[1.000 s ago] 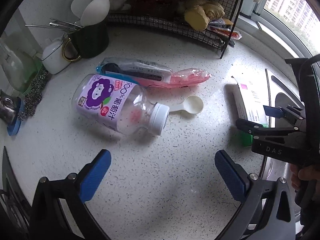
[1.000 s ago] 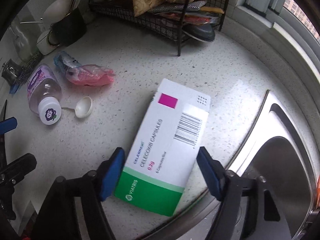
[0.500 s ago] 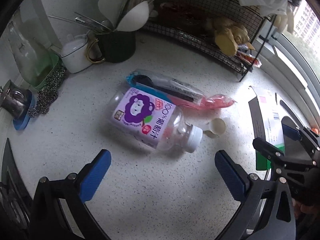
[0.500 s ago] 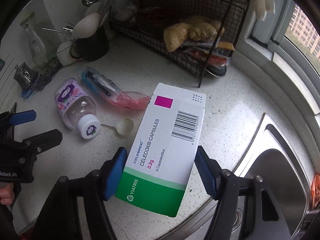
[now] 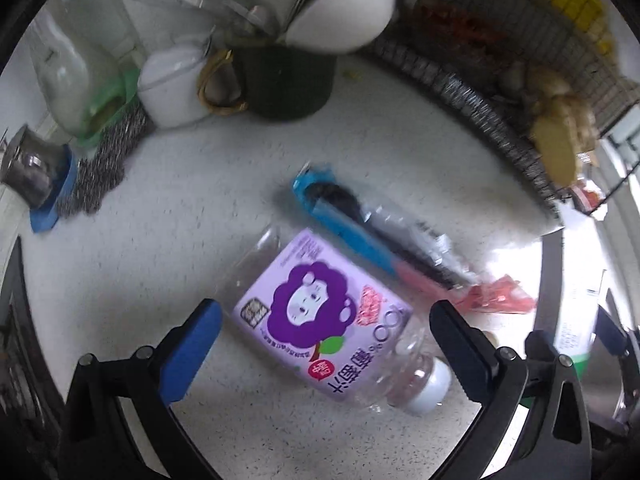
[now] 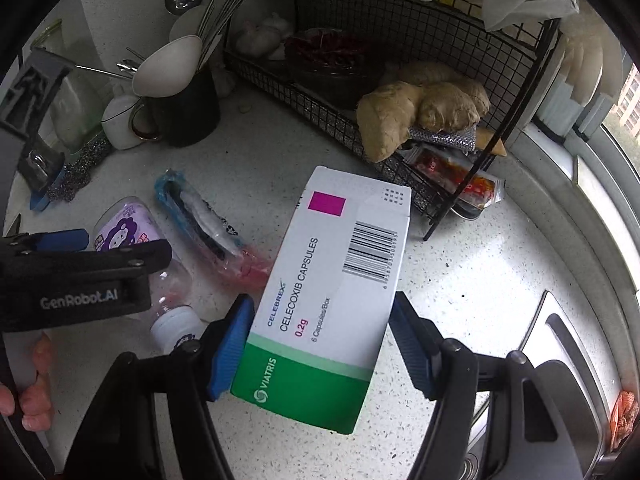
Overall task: Collect trash
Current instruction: 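Grasp the Celecoxib box with the right tool while the left tool grasps the purple juice bottle, then carry the juice bottle and Celecoxib box down over the red bin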
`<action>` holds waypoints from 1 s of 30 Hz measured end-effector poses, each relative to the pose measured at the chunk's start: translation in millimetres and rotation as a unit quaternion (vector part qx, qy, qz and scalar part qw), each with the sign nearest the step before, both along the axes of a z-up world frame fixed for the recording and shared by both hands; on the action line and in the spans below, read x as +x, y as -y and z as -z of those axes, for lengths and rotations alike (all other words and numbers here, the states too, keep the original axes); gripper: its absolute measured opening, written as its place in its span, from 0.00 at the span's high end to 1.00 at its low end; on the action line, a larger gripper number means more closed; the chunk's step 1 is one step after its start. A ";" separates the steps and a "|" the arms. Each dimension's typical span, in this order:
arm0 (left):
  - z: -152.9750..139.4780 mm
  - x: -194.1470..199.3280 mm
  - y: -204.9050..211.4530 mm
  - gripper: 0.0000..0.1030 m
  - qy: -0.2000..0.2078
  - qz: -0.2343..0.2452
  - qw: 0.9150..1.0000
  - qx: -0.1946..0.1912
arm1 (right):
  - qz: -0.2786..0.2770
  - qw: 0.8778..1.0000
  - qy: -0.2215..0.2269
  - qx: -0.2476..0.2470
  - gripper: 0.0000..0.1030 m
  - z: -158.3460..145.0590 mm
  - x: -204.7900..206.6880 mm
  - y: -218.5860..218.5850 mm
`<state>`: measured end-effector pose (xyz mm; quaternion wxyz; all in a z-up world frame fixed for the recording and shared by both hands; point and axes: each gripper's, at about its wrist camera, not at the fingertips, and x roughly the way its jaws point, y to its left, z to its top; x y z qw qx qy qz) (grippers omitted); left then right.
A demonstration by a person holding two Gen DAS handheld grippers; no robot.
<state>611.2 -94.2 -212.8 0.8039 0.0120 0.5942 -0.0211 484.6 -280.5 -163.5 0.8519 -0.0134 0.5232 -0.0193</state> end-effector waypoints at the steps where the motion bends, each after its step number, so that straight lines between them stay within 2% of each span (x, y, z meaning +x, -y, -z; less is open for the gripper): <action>1: 4.3 -0.8 -2.7 0.00 -0.006 -0.008 1.000 -0.007 | -0.003 1.000 0.001 0.002 0.36 2.0 1.3 -1.1; 5: 15.3 -2.9 -16.6 0.00 -0.030 -0.029 0.999 -0.032 | -0.008 1.000 -0.008 0.007 0.36 6.5 3.0 -2.9; 8: 16.9 -9.5 -26.5 0.00 -0.042 -0.029 0.999 -0.020 | -0.012 1.000 -0.011 0.008 0.36 8.7 0.5 -5.8; 16: 22.4 -2.7 -27.4 0.00 -0.021 0.008 1.000 -0.003 | -0.014 1.000 -0.013 0.016 0.36 13.5 -3.5 -9.2; 17: 23.3 -2.8 -27.4 0.03 -0.020 0.012 1.000 -0.004 | -0.015 1.000 -0.013 0.015 0.36 14.5 -3.6 -12.0; 19: 26.8 -3.4 -27.7 0.26 -0.031 0.019 0.999 -0.009 | -0.018 1.000 -0.015 0.016 0.36 16.1 -2.6 -16.4; 20: 29.0 -7.6 -27.3 0.28 -0.038 0.025 0.999 -0.010 | -0.017 1.000 -0.015 0.016 0.36 16.5 -2.8 -18.2; 21: 31.2 -9.6 -27.0 0.35 -0.043 0.032 0.998 -0.012 | -0.016 1.000 -0.016 0.017 0.36 16.9 -2.7 -19.4; 26: 28.7 -24.0 -31.4 0.36 -0.040 0.059 0.997 -0.015 | -0.013 1.000 -0.018 0.022 0.36 18.5 -3.4 -24.5; 30: 7.8 -42.5 -31.1 0.36 -0.019 0.077 0.997 -0.011 | -0.015 1.000 -0.014 0.021 0.36 14.2 -8.6 -28.2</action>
